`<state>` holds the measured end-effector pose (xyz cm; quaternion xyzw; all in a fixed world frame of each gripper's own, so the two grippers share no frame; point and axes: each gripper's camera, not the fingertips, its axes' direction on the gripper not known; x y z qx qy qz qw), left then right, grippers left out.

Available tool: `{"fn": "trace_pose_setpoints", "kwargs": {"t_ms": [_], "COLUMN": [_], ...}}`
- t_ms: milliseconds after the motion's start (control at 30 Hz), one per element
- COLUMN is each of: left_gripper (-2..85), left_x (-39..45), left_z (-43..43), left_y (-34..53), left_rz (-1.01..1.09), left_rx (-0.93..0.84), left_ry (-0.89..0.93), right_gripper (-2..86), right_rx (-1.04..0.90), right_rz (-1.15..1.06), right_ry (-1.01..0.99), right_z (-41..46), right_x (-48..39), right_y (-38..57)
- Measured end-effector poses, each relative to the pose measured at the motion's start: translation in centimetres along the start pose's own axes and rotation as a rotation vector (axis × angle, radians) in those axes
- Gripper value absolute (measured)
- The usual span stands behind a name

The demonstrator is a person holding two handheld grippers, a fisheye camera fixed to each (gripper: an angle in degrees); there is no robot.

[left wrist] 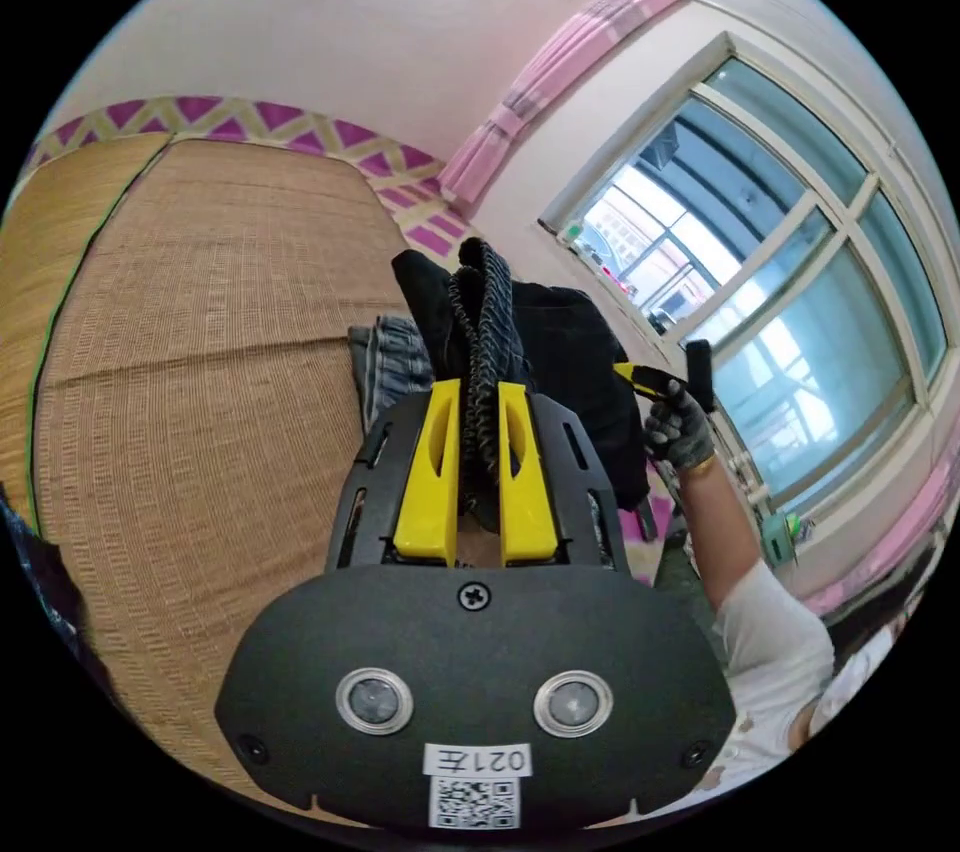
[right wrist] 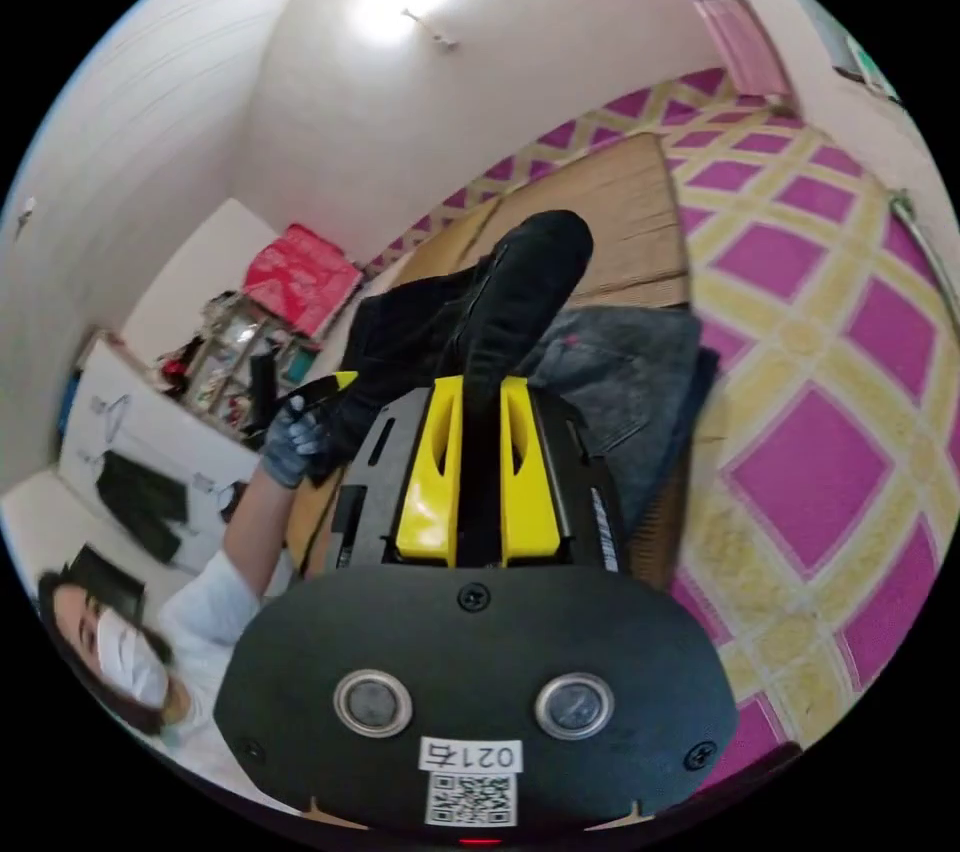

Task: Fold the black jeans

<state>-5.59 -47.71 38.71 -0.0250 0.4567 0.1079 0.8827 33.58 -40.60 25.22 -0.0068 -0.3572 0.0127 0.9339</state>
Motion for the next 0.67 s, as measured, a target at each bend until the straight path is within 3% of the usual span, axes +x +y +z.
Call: {"fn": "trace_pose_setpoints", "kwargs": {"t_ms": [67, 167, 300, 500, 667], "left_gripper": [1.9, -0.5, -0.9, -1.0, -1.0], "left_x": [-0.7, -0.9, 0.6, 2.7, 1.9], "left_z": [2.9, 3.5, 0.7, -6.7, -14.6], "left_y": [0.2, 3.6, 10.1, 22.5, 32.8], "left_rz": [-0.059, -0.03, 0.124, 0.239, 0.131], "left_rx": [-0.046, -0.048, -0.032, -0.039, 0.014], "left_ry": [-0.12, -0.146, -0.232, -0.268, -0.501], "right_gripper": [9.8, 11.1, 11.2, 11.1, 10.4], "right_rx": [-0.036, -0.031, -0.101, -0.207, -0.205], "right_rz": [0.061, 0.049, -0.21, -0.596, -0.853], "right_ry": [0.159, 0.246, 0.298, 0.167, 0.046], "right_z": [1.6, 3.2, 6.1, 12.9, 19.8], "right_x": [0.5, 0.0, -6.1, -20.5, -32.7], "right_y": [-0.6, 0.6, 4.3, 12.0, 17.9]}}
